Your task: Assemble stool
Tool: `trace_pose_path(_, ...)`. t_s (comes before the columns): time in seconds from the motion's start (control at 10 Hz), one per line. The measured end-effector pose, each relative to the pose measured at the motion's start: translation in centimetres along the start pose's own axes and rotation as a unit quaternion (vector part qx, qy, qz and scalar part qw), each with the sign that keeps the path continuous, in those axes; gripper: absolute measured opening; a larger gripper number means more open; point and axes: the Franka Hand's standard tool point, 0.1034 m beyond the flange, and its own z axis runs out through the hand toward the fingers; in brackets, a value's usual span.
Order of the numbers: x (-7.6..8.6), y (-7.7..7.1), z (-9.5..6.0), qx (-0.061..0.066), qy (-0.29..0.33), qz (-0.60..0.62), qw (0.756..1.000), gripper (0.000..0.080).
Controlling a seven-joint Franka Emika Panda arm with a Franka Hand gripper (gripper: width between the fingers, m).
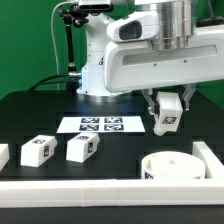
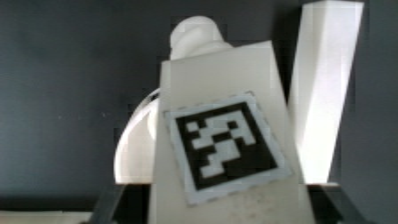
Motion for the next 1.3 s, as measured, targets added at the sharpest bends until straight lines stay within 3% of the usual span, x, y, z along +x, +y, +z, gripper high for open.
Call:
trace_pose_path(0.2, 1.4, -0.2, -0.4, 0.009, 0.077, 0.017, 0.997, 0.0328)
trace_pose_path(0.7, 2.0, 0.0, -0.4, -0.001, 0.242, 0.012, 0.97, 0.0328)
trace_pose_path(1.0, 3.4, -0.9, -0.8, 0.008, 0.266, 0.01, 0.964, 0.0328)
trace_pose_path(1.3, 3.5, -1.2, -0.2, 0.008, 0.268, 0.003, 0.963, 0.0328)
